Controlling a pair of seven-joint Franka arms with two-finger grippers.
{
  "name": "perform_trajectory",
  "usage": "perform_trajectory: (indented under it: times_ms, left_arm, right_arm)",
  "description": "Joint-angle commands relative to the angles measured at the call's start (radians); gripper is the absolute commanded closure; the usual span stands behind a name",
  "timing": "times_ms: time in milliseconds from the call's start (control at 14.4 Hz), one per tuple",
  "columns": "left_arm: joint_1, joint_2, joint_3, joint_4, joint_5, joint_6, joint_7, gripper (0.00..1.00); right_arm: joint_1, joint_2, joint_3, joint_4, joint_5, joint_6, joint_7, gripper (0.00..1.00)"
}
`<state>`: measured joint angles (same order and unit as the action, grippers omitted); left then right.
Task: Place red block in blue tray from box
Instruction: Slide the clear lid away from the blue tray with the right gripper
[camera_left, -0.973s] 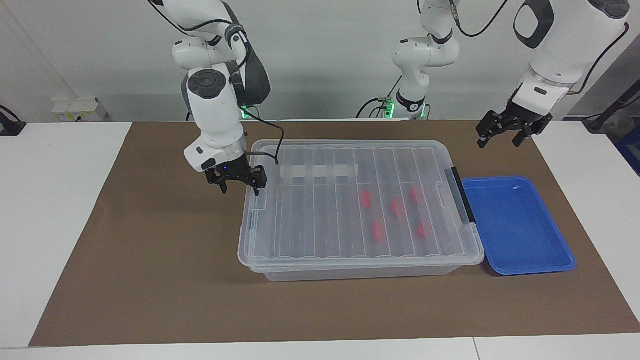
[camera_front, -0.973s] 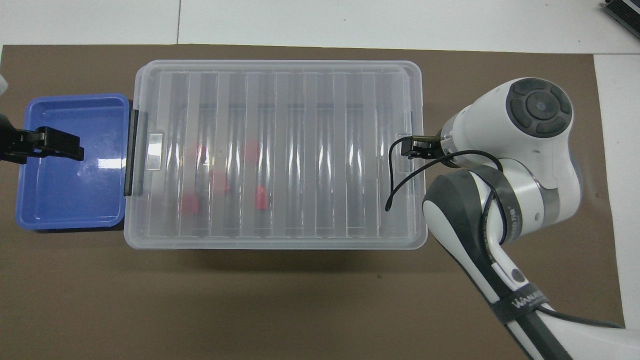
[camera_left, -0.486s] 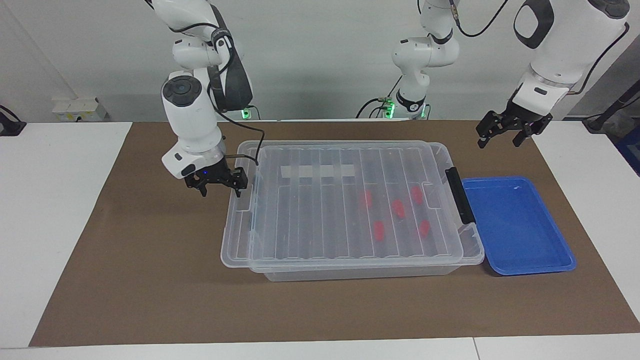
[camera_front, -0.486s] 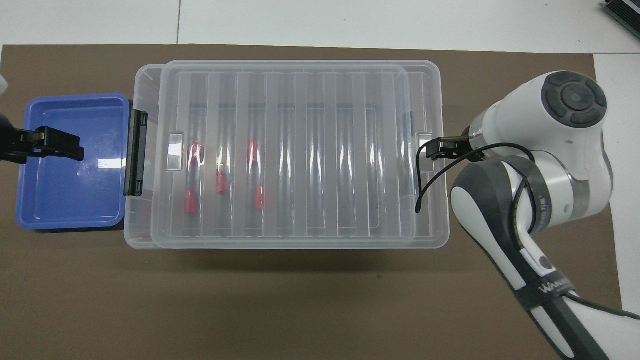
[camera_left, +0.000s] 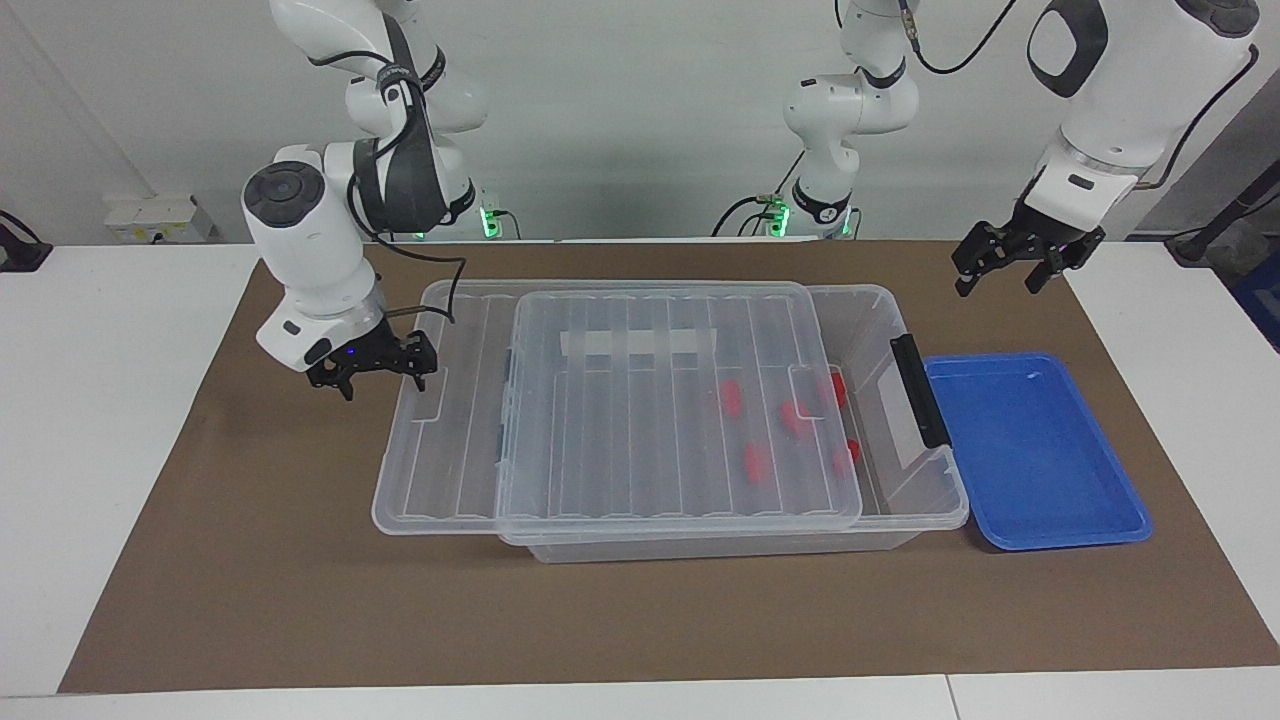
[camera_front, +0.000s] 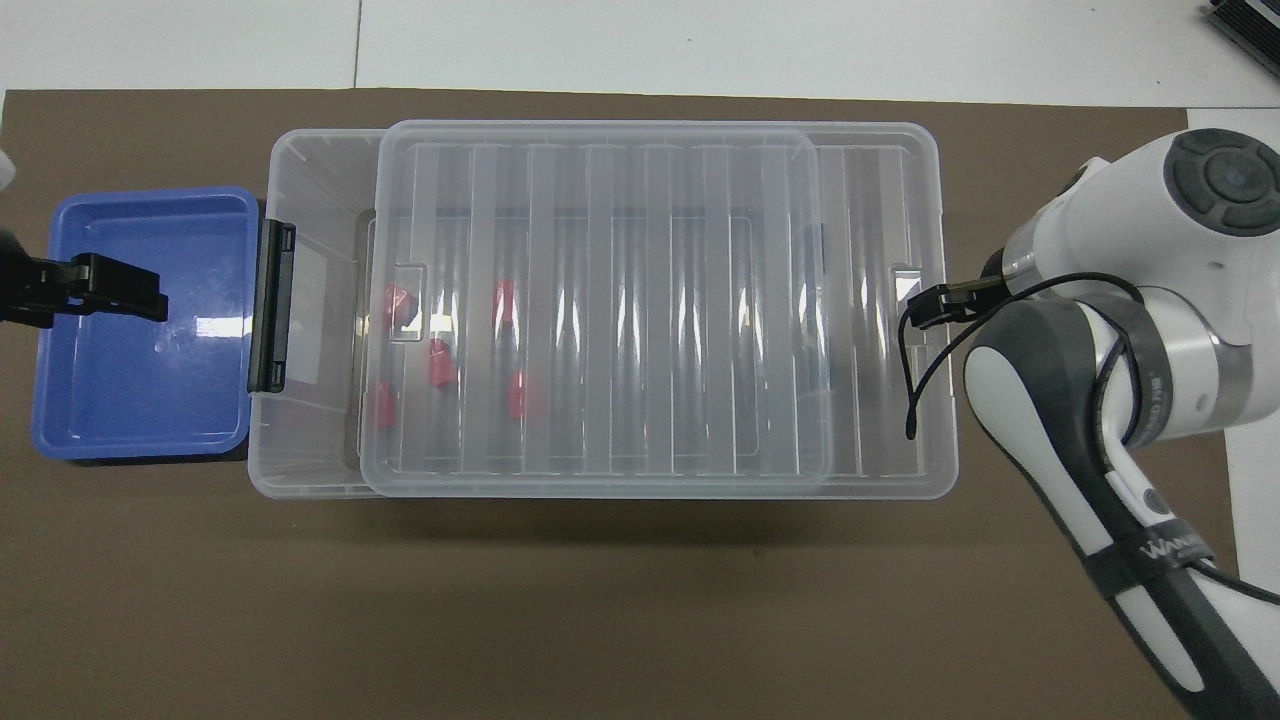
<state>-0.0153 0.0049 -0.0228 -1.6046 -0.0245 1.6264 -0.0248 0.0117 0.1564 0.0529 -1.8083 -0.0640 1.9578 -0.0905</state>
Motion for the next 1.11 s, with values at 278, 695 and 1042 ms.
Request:
perform_trajectory:
  times_ms: [278, 695, 1042]
  left_arm:
    - [0.003, -0.023, 0.001, -0.029, -0.011, 0.015, 0.000, 0.00]
    - [0.003, -0.022, 0.001, -0.029, -0.011, 0.015, 0.000, 0.00]
    - [-0.001, -0.025, 0.000, -0.035, -0.011, -0.002, 0.002, 0.00]
  right_arm:
    - [-0.061, -0.023, 0.008, -0.029, -0.017, 0.000, -0.139, 0.00]
    - [-0.096, -0.021, 0.008, -0.029, -0.020, 0.006, -0.210, 0.00]
    - [-0.119, -0.021, 0.008, -0.029, -0.023, 0.010, -0.279, 0.00]
